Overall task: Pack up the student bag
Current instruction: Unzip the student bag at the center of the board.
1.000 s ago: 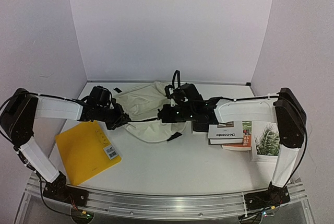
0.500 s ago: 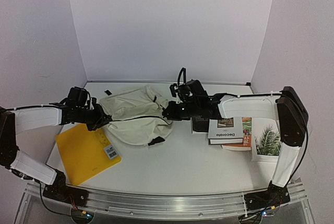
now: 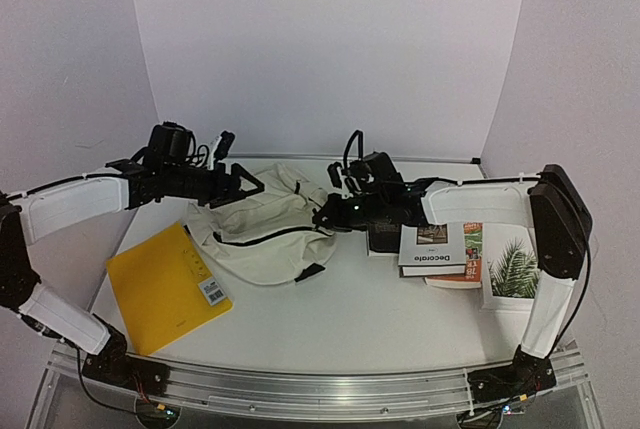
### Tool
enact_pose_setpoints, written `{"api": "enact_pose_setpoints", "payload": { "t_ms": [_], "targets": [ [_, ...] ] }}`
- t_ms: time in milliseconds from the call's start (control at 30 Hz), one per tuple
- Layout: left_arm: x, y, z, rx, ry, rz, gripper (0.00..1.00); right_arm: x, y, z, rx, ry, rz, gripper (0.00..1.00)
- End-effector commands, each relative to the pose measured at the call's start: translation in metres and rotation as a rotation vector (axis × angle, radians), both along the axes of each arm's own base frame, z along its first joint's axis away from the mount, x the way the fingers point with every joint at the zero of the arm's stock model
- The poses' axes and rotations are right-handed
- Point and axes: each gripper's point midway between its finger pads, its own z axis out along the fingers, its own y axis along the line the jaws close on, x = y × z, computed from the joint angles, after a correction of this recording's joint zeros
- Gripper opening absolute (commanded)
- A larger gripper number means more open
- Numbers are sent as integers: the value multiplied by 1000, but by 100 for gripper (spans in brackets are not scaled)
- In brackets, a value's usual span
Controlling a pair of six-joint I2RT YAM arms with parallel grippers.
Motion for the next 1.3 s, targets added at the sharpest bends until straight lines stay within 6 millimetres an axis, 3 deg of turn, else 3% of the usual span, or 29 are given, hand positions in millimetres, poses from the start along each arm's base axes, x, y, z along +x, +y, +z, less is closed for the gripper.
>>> {"api": "enact_pose_setpoints", "payload": {
  "t_ms": [0,200,367,500,667,1100,1267],
  "targets": [
    [-8,-48,-3,-12,-72,-209,77,-2,2,36,98,-36,4,0],
    [-8,-86,-29,32,-69,-302,78,-3,3,36,112,-27,-1,0],
    [-1,-94,-47,64,-48,-301,78,-2,1,37,116,-25,-12,0],
    [-5,-101,-57,67,-27,-328,73,-1,1,35,114,-23,-17,0],
    [-7,-104,-71,112,-6,-340,58,1,3,34,112,-24,-18,0],
    [-17,-101,-84,171,24,-332,5,15,-7,29,80,-48,-115,0],
    [-23,-94,-78,174,12,-313,0,24,-13,22,58,-54,-148,0]
  ]
}}
